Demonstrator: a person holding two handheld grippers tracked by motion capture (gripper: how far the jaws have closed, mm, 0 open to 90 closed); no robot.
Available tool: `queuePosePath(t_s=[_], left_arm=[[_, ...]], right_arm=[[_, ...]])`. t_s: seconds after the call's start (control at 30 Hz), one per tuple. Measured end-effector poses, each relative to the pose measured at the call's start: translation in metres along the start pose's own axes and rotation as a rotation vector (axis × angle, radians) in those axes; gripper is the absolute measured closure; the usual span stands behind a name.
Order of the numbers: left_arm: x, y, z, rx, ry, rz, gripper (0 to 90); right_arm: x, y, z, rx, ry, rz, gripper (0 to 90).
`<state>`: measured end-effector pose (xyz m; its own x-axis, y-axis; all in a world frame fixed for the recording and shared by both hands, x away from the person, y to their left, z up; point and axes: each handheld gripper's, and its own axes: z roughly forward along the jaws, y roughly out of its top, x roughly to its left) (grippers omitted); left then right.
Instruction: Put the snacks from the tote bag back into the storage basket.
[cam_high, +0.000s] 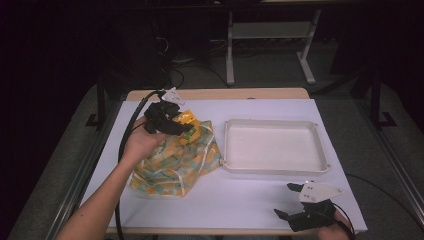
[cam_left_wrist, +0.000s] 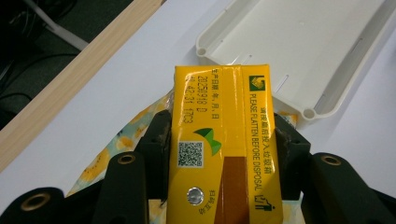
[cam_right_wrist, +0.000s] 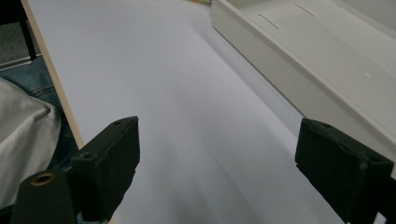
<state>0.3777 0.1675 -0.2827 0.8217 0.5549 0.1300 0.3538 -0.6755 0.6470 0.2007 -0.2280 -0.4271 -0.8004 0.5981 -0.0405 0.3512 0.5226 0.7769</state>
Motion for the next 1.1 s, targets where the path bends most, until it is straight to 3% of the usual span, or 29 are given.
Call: queuePosePath(t_s=[0.5, 1.1], left_arm=[[-0.011, 0.014, 0.011, 0.013, -0.03, 0.041, 50.1], [-0.022, 0.029, 0.021, 0.006, -0.052, 0.061, 50.1]], right_arm=[[0.0, 0.0, -0.001, -0.001, 0.0, 0.002, 13.5], [0.0, 0.0, -0.002, -0.009, 0.004, -0.002, 13.5]])
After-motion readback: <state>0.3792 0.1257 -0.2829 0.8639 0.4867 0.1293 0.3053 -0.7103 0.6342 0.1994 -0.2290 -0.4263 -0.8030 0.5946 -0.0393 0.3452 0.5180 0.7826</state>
